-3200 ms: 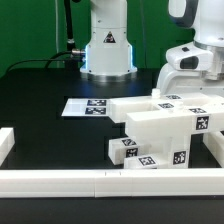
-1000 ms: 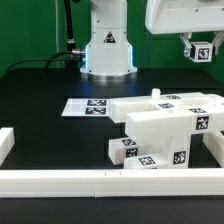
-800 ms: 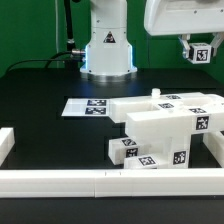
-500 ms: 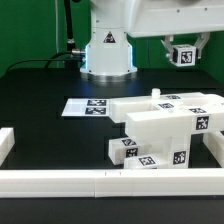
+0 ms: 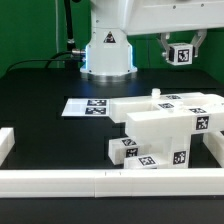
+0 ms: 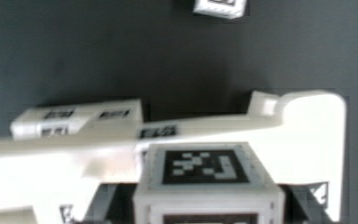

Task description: Assemble chair

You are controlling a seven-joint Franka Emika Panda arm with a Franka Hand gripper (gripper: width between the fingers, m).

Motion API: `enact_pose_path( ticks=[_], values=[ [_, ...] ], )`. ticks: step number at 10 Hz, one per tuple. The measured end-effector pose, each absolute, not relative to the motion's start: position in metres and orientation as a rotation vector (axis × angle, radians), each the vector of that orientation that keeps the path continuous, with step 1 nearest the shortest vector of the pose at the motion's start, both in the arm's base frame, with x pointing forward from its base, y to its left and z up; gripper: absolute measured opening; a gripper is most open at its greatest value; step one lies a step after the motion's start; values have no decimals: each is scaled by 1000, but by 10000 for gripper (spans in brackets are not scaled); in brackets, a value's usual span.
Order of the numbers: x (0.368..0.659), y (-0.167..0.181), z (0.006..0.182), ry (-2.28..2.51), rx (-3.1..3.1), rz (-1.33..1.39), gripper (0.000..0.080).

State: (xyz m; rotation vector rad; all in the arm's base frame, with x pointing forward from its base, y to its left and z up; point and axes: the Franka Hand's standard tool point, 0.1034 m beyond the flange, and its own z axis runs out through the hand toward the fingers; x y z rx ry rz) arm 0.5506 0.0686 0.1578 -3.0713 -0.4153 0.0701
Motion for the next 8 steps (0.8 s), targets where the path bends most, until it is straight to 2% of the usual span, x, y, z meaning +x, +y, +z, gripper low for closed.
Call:
enact_pose_path(
  ticks=[2,3,8],
  values=[
    [597,62,151,-505,-3072,31,268],
    [601,64,146,-519,-3071,30,268],
    [603,57,146,-596,-3057,52,268]
  ],
)
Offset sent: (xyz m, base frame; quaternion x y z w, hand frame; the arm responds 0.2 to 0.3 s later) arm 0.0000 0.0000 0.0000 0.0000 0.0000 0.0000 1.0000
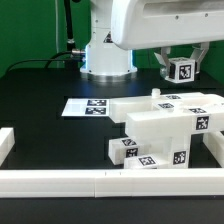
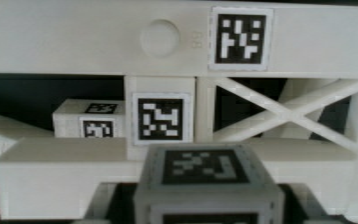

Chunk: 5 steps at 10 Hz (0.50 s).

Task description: Assemble chair

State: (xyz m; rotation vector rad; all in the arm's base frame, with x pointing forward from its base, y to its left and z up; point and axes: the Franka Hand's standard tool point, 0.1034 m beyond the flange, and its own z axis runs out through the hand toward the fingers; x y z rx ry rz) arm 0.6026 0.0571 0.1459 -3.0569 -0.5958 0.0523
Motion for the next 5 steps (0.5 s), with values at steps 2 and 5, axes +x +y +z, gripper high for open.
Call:
enact_pose_path(
  ticks=[2,5],
  values=[
    [624,52,138,-618,-3060,50,268],
    [630,53,129,-635,-3065,55,268]
  ],
)
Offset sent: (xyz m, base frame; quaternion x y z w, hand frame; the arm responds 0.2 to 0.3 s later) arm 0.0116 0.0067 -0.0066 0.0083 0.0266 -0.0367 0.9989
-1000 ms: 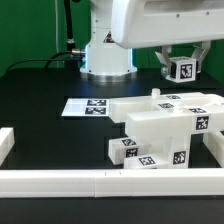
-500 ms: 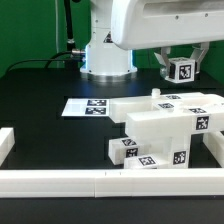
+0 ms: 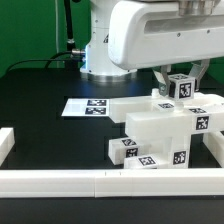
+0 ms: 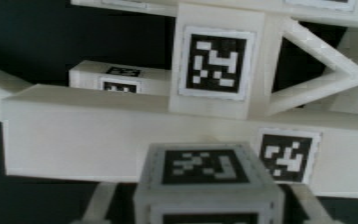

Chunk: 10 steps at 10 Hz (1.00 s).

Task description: Assemble chair

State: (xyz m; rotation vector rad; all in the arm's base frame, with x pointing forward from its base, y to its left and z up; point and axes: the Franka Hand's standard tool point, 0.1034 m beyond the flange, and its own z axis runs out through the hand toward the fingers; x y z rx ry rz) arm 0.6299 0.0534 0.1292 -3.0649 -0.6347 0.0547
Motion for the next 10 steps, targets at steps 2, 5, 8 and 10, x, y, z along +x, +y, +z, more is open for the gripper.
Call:
enact_pose_path(
  ticks=[2,5,8,10],
  values=[
    [629,53,128,-634,-3066,57,268],
    [630,55,122,-644,-3068,61,268],
    [629,56,121,-643,-3068,65,268],
    [626,59,118,-617,-3072,71,268]
  ],
)
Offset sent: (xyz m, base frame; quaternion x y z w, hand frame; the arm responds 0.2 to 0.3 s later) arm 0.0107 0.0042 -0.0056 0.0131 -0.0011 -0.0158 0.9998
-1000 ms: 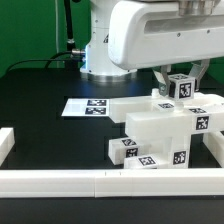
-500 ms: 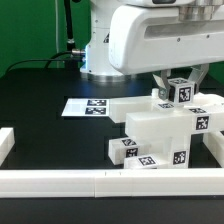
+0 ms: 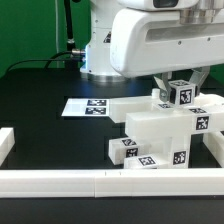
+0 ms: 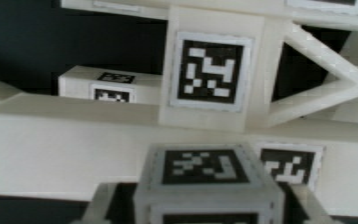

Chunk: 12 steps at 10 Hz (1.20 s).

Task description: Assemble chair

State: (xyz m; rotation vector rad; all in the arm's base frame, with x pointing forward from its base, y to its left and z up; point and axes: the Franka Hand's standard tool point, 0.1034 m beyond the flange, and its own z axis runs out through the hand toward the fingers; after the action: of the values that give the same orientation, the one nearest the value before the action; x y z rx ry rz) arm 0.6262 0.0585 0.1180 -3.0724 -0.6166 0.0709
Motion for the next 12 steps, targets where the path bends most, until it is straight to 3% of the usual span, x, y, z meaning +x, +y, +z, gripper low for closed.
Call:
enact_pose_path(
  ticks=[12],
  values=[
    [631,53,116,-586,-3085,26,268]
  ],
)
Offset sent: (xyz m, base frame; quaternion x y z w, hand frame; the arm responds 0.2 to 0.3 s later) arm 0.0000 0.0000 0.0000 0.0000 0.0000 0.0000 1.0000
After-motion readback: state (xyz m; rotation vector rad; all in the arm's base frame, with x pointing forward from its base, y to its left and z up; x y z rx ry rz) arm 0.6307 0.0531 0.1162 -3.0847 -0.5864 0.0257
